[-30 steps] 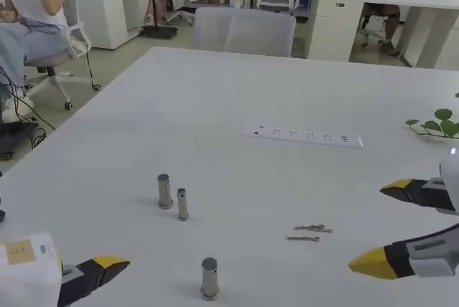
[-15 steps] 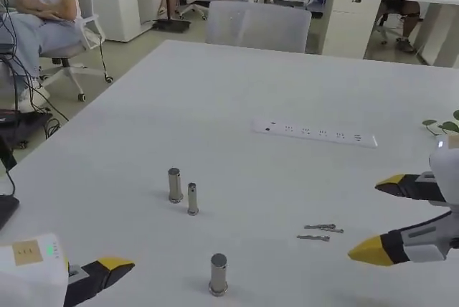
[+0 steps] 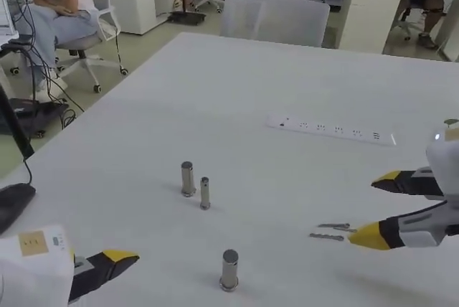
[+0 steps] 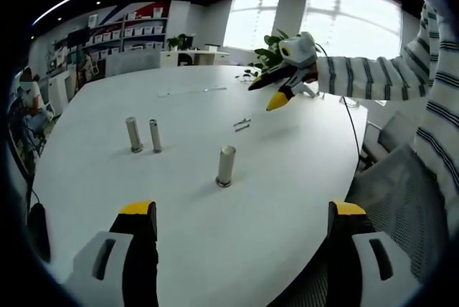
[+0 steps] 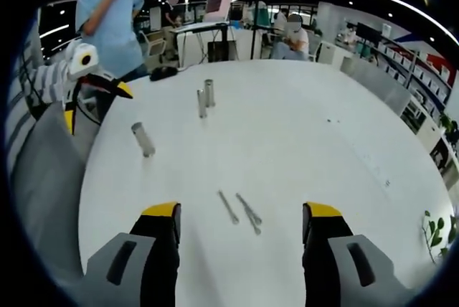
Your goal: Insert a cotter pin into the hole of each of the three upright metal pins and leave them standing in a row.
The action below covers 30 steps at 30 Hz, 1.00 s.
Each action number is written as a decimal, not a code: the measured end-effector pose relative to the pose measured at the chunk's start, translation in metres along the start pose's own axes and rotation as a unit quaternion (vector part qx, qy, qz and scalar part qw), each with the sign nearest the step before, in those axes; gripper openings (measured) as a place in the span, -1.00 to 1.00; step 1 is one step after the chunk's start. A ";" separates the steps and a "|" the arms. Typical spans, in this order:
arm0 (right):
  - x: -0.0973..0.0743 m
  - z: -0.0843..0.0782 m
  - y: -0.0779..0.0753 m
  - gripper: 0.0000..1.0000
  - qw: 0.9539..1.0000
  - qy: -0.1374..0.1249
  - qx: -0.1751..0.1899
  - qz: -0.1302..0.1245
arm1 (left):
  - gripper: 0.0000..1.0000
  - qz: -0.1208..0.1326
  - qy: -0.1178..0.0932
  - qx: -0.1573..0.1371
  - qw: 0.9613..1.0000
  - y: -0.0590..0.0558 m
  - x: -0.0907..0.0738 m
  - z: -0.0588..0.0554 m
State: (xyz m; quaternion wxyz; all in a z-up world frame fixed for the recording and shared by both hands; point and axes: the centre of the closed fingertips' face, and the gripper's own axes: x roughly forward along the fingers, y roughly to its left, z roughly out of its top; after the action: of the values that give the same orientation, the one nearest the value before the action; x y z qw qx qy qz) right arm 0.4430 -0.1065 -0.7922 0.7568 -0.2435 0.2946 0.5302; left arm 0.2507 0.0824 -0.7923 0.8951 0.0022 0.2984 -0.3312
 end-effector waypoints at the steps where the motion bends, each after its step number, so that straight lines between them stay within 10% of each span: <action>1: 0.002 0.000 -0.001 0.39 1.000 0.002 -0.001 0.000 | 0.99 0.000 0.000 0.000 1.000 0.000 0.000 0.000; 30: 0.049 -0.007 -0.011 -0.20 0.994 0.075 -0.059 0.051 | 0.90 0.019 0.006 -0.013 1.000 0.013 -0.006 -0.004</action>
State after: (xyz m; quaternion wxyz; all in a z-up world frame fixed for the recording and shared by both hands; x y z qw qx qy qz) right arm 0.4653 -0.0824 -0.8307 0.6887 -0.3117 0.3305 0.5650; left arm 0.2525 0.0971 -0.7951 0.8992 -0.0021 0.3084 -0.3103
